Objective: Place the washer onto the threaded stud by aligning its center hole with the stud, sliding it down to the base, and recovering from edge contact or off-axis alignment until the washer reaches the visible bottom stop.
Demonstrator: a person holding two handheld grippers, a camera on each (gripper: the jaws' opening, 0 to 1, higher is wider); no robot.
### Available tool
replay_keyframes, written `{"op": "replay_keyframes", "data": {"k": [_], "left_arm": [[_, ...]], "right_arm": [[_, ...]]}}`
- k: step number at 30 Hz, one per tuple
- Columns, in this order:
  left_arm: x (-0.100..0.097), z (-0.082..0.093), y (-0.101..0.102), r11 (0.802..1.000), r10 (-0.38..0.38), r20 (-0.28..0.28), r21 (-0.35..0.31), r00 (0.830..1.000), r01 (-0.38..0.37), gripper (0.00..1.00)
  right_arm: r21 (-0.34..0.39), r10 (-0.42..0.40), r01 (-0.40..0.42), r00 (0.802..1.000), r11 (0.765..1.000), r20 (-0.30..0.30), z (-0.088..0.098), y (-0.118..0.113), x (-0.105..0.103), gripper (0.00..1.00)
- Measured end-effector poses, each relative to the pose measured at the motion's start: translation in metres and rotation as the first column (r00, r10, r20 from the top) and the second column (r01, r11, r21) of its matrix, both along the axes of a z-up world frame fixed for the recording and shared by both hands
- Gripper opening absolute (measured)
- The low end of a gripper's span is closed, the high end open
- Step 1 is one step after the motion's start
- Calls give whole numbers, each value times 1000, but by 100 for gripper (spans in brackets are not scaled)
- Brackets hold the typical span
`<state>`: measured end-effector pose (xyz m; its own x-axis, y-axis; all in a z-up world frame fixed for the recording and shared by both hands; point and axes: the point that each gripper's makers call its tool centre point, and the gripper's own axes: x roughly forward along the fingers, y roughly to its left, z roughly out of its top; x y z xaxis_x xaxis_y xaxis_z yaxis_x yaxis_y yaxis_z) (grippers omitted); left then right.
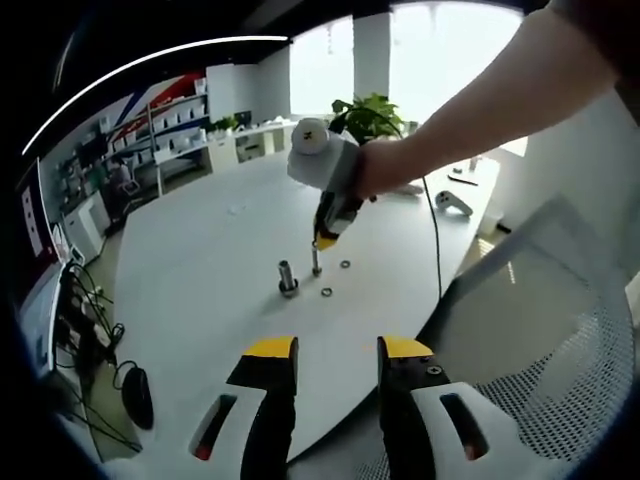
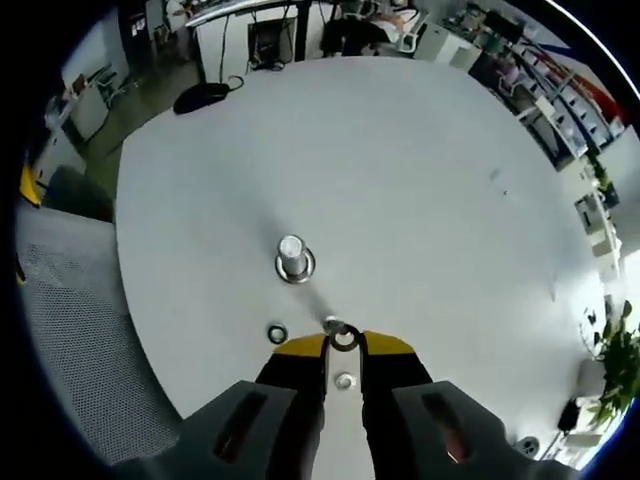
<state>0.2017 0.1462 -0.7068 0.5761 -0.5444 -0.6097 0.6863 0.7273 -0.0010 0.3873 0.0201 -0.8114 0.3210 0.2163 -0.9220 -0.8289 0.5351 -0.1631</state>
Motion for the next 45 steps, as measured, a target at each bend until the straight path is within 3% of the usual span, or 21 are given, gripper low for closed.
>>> {"op": "replay_keyframes", "data": {"k": [17,37,45], "left_arm": [[0,-3,1,1000,-1,-8,10,1000,1,29],[-2,-9,2,999,-4,-35,34,999,5,28],[-1,-9,4,999,10,-38,32,999,-9,28]], "right_arm": [[-16,2,-3,1000,1000,-18,-17,2,2,14],[-37,-44,41,997,998,-58,-59,-5,-2,14],[-15,-62,61,996,998,-63,-56,-5,-1,15]]}}
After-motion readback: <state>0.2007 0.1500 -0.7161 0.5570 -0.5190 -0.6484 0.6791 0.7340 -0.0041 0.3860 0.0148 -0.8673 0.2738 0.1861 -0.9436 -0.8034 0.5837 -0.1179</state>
